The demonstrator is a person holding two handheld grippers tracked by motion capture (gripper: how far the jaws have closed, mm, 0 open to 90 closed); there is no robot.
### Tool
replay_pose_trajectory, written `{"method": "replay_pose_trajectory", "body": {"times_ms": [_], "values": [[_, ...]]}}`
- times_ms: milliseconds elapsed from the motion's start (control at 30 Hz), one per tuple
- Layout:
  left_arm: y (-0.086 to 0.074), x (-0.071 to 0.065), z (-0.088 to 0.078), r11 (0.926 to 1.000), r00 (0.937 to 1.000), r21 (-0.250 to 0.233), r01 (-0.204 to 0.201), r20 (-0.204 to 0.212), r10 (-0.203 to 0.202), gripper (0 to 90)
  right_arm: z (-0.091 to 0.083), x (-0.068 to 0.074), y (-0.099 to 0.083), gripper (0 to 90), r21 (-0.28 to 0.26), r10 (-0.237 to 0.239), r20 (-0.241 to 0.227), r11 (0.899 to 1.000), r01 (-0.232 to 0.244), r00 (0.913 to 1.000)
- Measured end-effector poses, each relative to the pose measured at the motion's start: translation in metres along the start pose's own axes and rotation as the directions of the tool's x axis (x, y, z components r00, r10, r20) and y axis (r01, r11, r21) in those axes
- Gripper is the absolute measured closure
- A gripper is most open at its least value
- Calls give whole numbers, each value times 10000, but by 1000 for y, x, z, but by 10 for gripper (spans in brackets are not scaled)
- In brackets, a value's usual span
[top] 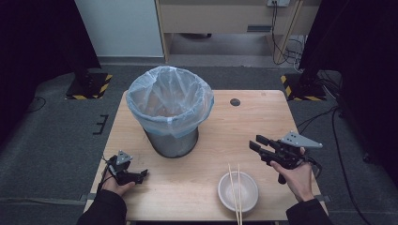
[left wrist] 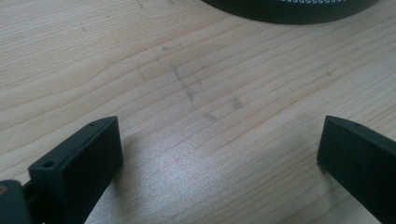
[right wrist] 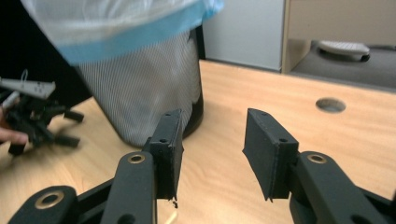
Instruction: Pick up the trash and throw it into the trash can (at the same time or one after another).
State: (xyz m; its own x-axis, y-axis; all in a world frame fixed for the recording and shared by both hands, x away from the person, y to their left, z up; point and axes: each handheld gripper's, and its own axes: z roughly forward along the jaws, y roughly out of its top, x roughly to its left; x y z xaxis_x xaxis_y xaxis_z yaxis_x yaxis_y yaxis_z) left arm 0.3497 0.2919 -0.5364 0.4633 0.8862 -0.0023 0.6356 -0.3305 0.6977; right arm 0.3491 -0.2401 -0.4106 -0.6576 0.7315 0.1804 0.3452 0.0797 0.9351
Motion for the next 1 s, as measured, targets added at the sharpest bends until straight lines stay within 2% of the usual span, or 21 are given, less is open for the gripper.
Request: {"method": "replay_pose_trajectory", "body": {"times_ms": [100, 233, 367, 567, 633, 833, 1000], "values": [[0, 0, 0, 10000, 10000, 1, 1, 1, -1, 0, 2, -2, -14, 565, 485, 4, -112, 9988, 2, 9999], [0, 0, 0, 10000, 10000, 2, 1, 1, -1, 0, 5, -3, -28, 558, 869, 97, -327, 9962, -68, 9994], [0, 0, 0, 10000, 10000, 1, 12, -10, -12, 0, 10, -3, -42, 552, 1480, 26, -425, 9890, 37, 9991], [0, 0, 0, 10000, 10000, 1, 23, -19, -23, 0, 17, -3, -59, 552, 2387, 5, -741, 9709, 172, 9973], [0, 0, 0, 10000, 10000, 2, 22, -18, -22, 0, 17, -3, -61, 552, 2499, -45, -773, 9680, 237, 9970], [0, 0, 0, 10000, 10000, -1, 25, -18, -25, 0, 22, -6, -75, 560, 3353, 46, -1017, 9416, 300, 9948], [0, 0, 0, 10000, 10000, 1, 26, -18, -26, 0, 25, -10, -81, 577, 3813, 136, -1118, 9240, 302, 9936]]}}
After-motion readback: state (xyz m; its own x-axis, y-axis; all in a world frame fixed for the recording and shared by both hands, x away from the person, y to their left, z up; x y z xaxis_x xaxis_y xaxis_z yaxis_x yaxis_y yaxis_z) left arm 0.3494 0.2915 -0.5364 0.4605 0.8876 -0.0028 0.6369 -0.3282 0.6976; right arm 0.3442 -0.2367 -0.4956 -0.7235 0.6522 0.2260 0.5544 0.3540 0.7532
